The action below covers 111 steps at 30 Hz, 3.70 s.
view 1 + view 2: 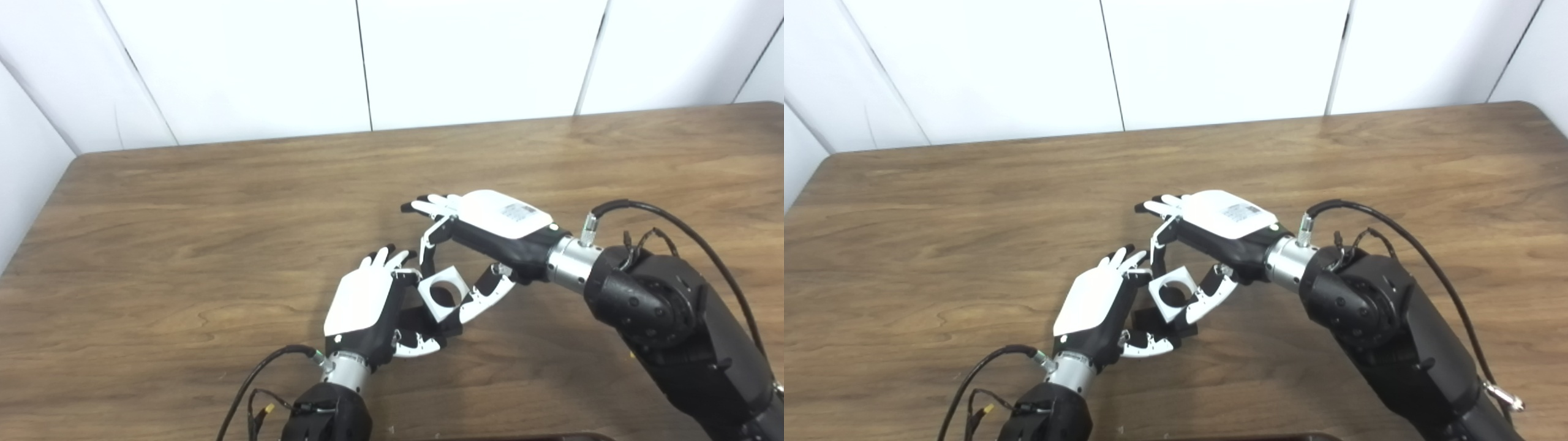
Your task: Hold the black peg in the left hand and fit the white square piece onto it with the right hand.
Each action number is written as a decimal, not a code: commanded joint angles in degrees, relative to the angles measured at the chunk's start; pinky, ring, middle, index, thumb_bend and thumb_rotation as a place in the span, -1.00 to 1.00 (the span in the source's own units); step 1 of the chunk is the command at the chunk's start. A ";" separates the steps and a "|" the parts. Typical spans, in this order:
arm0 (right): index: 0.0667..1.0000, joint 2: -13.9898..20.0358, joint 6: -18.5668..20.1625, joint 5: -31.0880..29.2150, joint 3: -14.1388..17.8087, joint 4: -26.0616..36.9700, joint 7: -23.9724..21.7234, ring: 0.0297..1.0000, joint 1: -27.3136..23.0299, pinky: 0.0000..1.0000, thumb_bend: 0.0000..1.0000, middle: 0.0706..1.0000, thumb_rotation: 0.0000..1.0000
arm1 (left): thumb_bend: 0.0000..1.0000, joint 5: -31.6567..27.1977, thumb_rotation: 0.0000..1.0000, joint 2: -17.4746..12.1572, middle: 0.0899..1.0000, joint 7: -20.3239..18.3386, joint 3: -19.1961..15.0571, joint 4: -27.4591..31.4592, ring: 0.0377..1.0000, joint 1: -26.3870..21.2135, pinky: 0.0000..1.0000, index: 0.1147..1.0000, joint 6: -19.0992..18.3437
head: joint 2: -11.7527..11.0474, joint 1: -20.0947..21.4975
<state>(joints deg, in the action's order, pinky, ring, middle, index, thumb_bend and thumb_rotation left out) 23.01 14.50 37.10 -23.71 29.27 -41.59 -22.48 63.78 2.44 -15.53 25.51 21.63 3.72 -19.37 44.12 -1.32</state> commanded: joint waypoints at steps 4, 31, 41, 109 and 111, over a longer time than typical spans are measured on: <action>-0.09 -0.52 -2.31 0.31 0.24 -0.24 1.37 1.00 -1.31 1.00 0.04 0.94 -0.68 | 0.04 1.62 -0.88 1.05 0.83 0.20 0.62 0.51 1.00 -1.70 1.00 -0.15 0.08 | 0.06 -0.03; -0.09 -0.34 -3.13 0.07 1.58 -2.15 1.47 1.00 -0.95 1.00 0.04 0.94 -0.68 | 0.04 1.94 -0.87 2.27 0.83 0.38 1.52 1.72 1.00 -0.82 1.00 -0.15 0.49 | 0.60 -0.42; -0.09 0.46 -2.78 -0.24 1.94 -2.21 0.80 1.00 -0.88 1.00 0.04 0.94 -0.67 | 0.04 2.05 -0.87 2.52 0.83 -0.08 1.34 2.11 1.00 -1.00 1.00 -0.15 0.15 | 1.28 -0.48; 0.27 1.36 -1.45 -1.81 2.53 -2.96 -1.12 1.00 -1.06 1.00 0.79 0.93 -0.20 | 0.04 2.86 -0.87 2.98 0.82 -1.99 0.63 1.89 1.00 -2.26 1.00 -0.15 -0.30 | 3.54 -1.90; 0.27 1.31 -1.18 -1.90 2.64 -2.82 -1.31 1.00 -1.03 1.00 0.79 0.93 -0.20 | 0.04 2.97 -0.87 3.00 0.82 -2.05 0.67 1.90 1.00 -2.21 1.00 -0.15 -0.36 | 3.54 -1.90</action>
<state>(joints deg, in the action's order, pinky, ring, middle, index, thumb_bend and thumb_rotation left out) 23.61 12.97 35.52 -22.03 25.36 -43.10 -21.79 65.87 4.56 -18.48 25.95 21.74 2.84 -20.13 47.64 -3.16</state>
